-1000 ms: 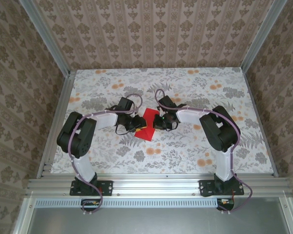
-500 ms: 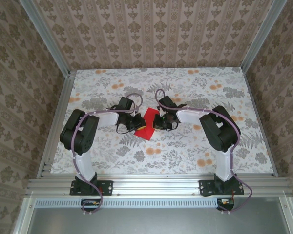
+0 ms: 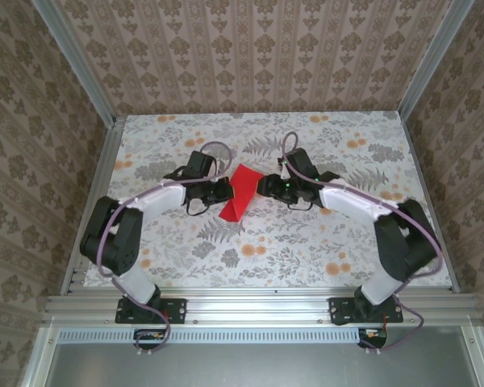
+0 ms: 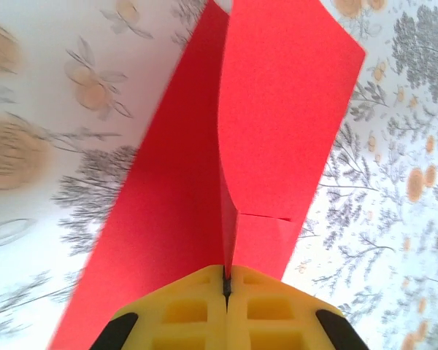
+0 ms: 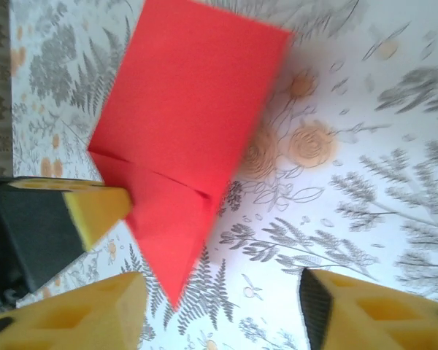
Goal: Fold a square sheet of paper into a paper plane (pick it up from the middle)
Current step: Turn over the paper at the center of the table.
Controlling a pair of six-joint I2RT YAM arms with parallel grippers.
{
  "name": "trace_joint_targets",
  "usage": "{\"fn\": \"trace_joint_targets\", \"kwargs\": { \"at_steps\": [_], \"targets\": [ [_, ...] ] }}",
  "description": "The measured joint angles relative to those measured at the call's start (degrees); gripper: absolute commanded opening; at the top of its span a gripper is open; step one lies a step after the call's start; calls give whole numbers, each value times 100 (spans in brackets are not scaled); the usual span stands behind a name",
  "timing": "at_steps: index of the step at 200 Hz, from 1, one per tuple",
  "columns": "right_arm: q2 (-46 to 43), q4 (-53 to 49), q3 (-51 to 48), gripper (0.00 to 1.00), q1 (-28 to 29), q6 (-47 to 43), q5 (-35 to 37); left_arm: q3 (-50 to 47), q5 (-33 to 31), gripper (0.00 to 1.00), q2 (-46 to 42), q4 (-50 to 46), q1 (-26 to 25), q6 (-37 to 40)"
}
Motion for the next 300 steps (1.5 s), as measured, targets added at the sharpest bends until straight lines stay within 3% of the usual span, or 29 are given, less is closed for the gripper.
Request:
{"fn": "trace_joint_targets", "kwargs": {
  "at_steps": [35,81,111,136,185,238,261,300],
  "targets": [
    [-831,37,-638,78,-85,28,654,761,-1580,0,-466,-1338,-39,562],
    [-1497,-7,-1139,80,-125,105,1331,1814,-4557,0,-369,-3051,-503,990],
    [-1690,-4,-1287,80,-179,160,1563,2223,-5735,0,219,-3696,-739,1019],
    [-1836,-9,-1443,80,-260,258,1687,2516,-6336,0,1123,-4035,-1056,874],
    [-2332,-170,-1668,80,-431,350,1825,2789,-6465,0,2524,-4218,-1768,424],
    [-2815,-243,-2026,80,-656,540,1987,3128,-5908,1,2940,-4129,-2321,286],
    [-2848,-291,-2081,80,-719,599,1991,3215,-5591,12,3014,-4044,-2389,293],
    [-2857,-310,-2114,80,-732,634,1987,3340,-4750,38,2909,-3871,-2396,496]
  ]
}}
